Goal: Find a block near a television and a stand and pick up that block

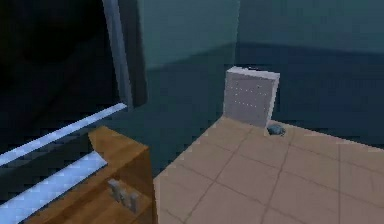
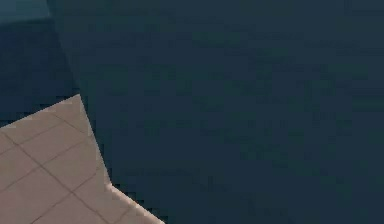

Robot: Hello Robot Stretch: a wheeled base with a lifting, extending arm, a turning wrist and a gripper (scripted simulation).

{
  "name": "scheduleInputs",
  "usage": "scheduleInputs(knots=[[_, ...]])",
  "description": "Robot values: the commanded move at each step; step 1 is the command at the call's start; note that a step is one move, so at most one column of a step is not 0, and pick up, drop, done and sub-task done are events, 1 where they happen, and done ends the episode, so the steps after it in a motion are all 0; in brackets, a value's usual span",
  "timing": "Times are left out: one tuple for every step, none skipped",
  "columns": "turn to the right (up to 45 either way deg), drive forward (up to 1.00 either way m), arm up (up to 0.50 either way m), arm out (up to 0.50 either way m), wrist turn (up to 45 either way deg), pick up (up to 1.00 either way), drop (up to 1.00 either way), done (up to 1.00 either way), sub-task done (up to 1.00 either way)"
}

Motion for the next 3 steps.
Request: scheduleInputs(knots=[[0.0,0.35,0.0,0.0,0.0,0.0,0.0,0.0,0.0],[-45.0,0.0,0.0,0.0,0.0,0.0,0.0,0.0,0.0],[-45.0,0.0,0.0,0.0,0.0,0.0,0.0,0.0,0.0]])
